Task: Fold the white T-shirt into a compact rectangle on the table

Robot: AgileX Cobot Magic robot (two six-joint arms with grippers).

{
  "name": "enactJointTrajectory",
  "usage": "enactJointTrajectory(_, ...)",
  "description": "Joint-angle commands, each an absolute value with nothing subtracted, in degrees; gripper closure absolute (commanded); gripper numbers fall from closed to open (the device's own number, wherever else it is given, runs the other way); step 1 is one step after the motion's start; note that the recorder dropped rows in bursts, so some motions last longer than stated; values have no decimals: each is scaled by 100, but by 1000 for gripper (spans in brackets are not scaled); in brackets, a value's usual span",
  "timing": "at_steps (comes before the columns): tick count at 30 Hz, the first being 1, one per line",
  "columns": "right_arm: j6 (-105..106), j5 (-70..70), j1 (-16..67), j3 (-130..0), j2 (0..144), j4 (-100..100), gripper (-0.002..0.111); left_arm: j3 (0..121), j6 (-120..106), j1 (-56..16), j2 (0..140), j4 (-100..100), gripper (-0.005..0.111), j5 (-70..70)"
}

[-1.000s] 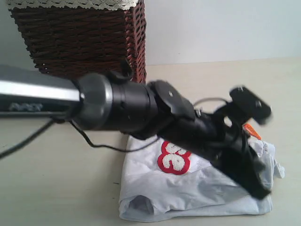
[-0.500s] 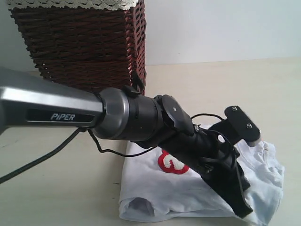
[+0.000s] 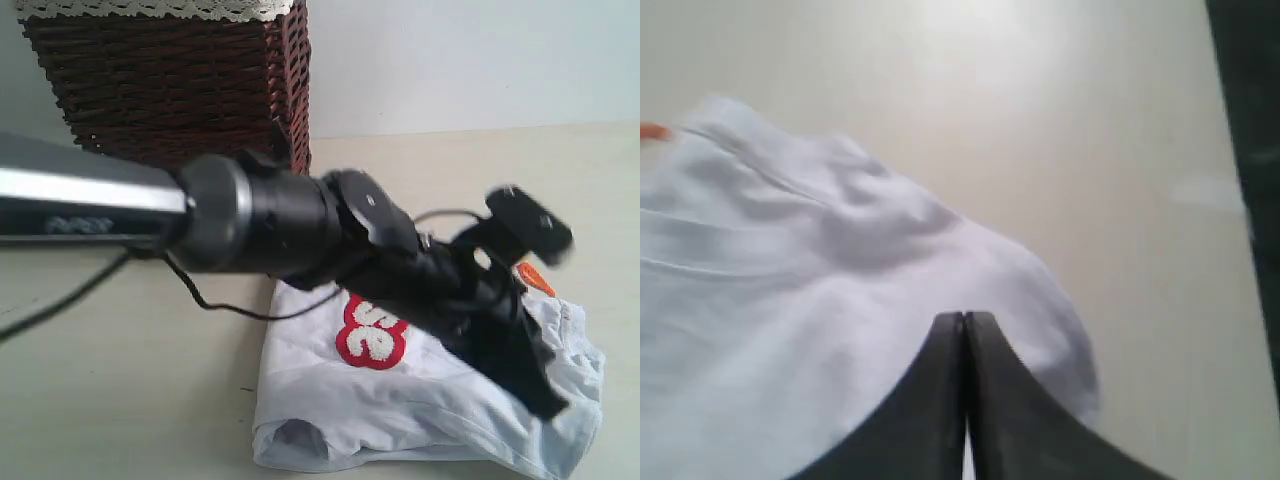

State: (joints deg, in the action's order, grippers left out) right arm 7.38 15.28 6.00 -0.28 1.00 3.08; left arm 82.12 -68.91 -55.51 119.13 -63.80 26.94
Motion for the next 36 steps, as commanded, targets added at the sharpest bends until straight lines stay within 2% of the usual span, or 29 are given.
enactJointTrajectory(1,733,1493,597,0,80,296,108,8146,-5624,-5017,11041,-5606,107,2296)
enactJointTrajectory(4,733,1493,597,0,80,296,108,7380,-4180,-4483,10093,-3671,107,1892)
enactJointTrajectory(7,733,1493,597,0,80,296,108,6337,-3987,-3910,8920,-3134,107,1090)
enactJointTrajectory(9,733,1493,597,0,80,296,108,5800,-3962,-3293,7948,-3190,107,1046)
enactJointTrajectory(14,733,1493,597,0,80,296,108,4879,-935,-792,5363,-3238,107,1055)
enactJointTrajectory(16,733,1493,597,0,80,296,108,4144,-577,-50,4545,-3187,107,1203)
enactJointTrajectory(18,733,1493,597,0,80,296,108,3243,-552,362,3877,-3078,107,1296)
enactJointTrajectory(21,733,1493,597,0,80,296,108,2268,-639,667,3533,-2993,107,1097)
enactJointTrajectory(24,733,1493,597,0,80,296,108,1641,-1283,766,3567,-2487,107,238)
enactJointTrajectory(27,733,1493,597,0,80,296,108,1303,-2192,1037,3567,-1741,107,-537)
enactJointTrajectory(30,733,1493,597,0,80,296,108,1269,-2252,1164,3567,-1416,107,-629)
enactJointTrajectory(33,733,1493,597,0,80,296,108,1269,-424,1203,3555,-1135,107,-537)
enactJointTrajectory(36,733,1493,597,0,80,296,108,1269,4046,1203,3453,1131,107,-406)
